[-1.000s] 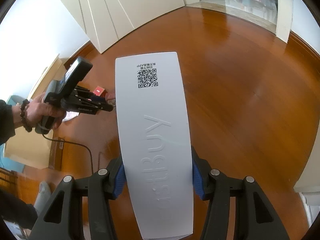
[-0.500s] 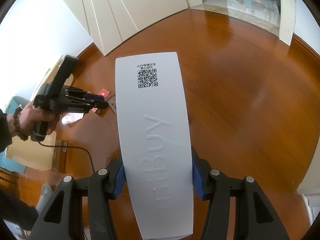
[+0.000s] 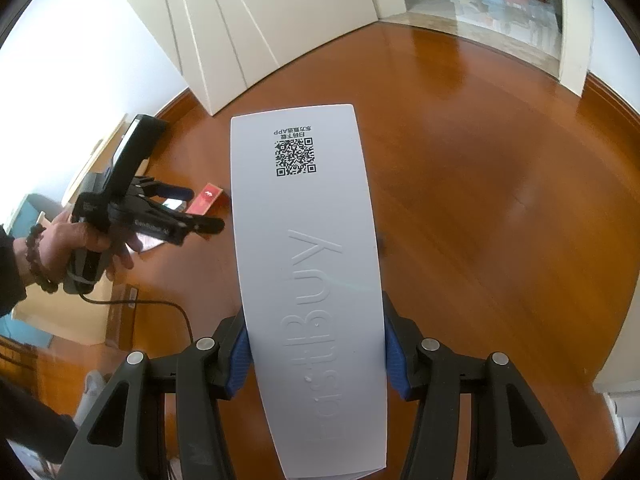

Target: Collect trash

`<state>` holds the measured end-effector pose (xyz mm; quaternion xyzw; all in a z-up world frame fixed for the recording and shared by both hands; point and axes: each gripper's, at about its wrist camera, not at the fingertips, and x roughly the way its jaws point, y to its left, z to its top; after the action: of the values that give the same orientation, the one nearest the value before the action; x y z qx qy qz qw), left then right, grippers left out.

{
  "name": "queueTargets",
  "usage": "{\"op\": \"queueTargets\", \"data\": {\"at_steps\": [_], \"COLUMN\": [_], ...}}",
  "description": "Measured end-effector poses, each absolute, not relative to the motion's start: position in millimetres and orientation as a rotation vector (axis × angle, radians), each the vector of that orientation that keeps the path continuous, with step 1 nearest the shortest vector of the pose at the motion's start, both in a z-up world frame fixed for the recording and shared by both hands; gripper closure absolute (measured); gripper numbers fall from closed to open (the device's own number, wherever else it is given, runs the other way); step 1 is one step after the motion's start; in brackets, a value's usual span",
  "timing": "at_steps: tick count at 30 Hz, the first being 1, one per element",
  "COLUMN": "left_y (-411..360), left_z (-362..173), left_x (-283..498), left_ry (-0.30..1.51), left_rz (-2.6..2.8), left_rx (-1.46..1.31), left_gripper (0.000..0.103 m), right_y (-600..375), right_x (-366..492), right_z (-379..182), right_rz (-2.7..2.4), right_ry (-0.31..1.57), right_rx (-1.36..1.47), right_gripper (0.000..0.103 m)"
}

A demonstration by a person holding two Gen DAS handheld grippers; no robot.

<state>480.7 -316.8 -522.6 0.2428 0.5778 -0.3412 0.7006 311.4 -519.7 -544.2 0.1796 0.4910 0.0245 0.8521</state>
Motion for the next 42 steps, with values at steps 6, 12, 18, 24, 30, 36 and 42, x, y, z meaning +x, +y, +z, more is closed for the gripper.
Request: {"op": "queueTargets", "data": {"at_steps": [6,12,18,24,30,36,42], "left_y": [-370,-384,-387,-387,-386,-360,-294], "left_z": [-543,-560,-560,-576,-566,-509,-395], "left_x": [487,492,502,509,503,480,457], "left_ry": [1.290,1.289,1.318,1.391,1.356,1.222,1.070], "left_rz": [-0.723,-0.710,-0.684,-0.684,-0.699,-0.640,-0.523], "left_rx": [0.629,0.600,0.584,0.544,0.575,0.571,0.495], "left_gripper": [0.000,0.017,0.041,0.041,0.074,0.074,0.074], "right_y": [-534,-540,-541,-538,-536,-528,-503], "right_x": [305,300,299,298,302,310,317], "right_z": [-542,-537,-533,-532,-529,-502,-411], "right_rz": [0.026,0.020,0.020,0.015,0.011,0.017,0.054], "right_ry": [1.016,0.986,0.975,0.982,0.981,0.970,0.901], "right_rx": [0.405,0.418,0.423,0.407,0.407,0.356,0.289], "right_gripper": [0.045,0.045,0.045,0.045,0.045,0.045,0.045]}}
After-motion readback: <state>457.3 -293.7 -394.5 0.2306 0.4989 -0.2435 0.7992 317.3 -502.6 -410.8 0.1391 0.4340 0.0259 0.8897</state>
